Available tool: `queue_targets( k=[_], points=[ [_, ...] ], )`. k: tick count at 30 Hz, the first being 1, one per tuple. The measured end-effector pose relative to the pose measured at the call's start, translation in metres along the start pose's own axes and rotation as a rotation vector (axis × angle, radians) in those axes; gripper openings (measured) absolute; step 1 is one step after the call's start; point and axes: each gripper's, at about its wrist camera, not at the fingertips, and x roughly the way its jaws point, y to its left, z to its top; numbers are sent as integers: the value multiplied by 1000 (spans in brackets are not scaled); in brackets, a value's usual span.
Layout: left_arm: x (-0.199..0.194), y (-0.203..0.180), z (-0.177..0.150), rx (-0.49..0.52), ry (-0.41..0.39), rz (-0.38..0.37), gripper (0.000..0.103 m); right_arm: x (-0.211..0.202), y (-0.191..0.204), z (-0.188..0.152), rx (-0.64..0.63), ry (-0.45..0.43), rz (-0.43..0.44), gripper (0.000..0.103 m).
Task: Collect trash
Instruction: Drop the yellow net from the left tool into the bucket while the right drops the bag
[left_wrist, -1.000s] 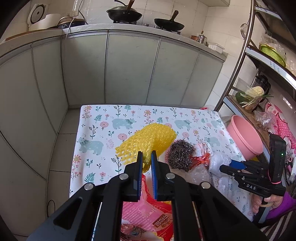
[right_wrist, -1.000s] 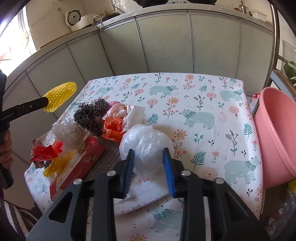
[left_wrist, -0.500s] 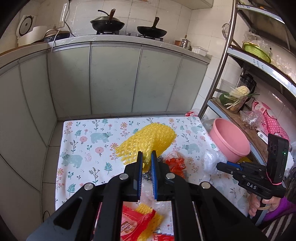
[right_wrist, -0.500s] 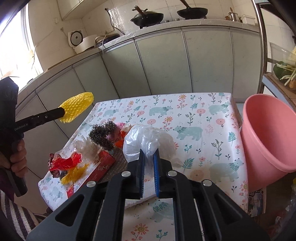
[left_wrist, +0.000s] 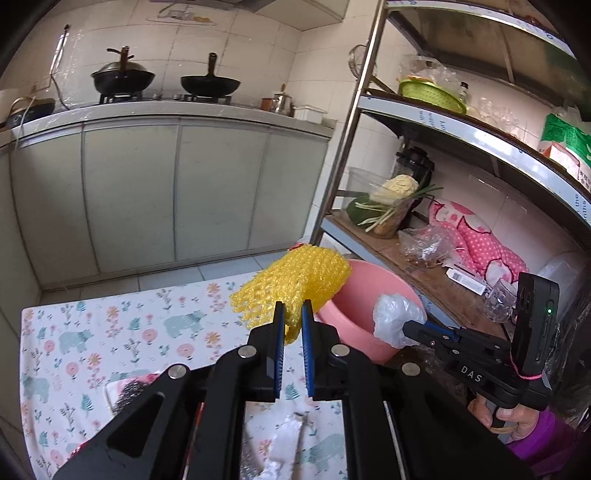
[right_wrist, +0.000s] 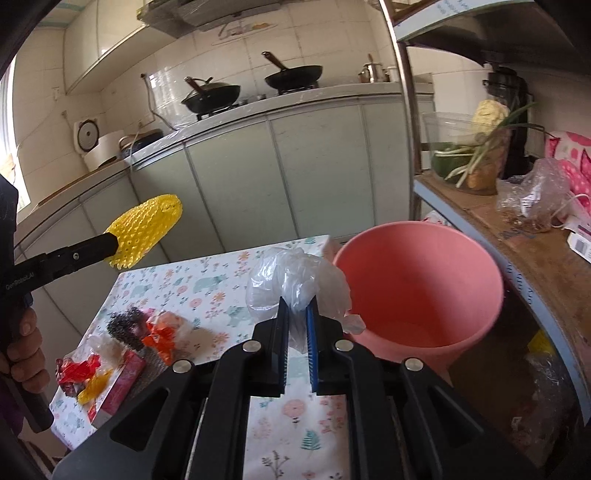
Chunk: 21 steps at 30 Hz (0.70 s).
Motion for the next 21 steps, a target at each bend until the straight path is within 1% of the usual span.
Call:
queue_targets(
  k=[5, 9, 13, 21],
  points=[
    [37, -35, 7, 52, 25, -60, 8, -2, -31, 2, 43, -25, -83, 9],
    [69, -57, 8, 91, 59, -79, 8, 5, -50, 0, 62, -18, -135, 9],
    [103, -75, 7, 131, 111, -78, 8, 18, -64, 0, 82, 2, -166, 9],
    [168, -101, -1, 189, 257, -76, 8, 44, -81, -4, 87, 72, -223, 9]
  ],
)
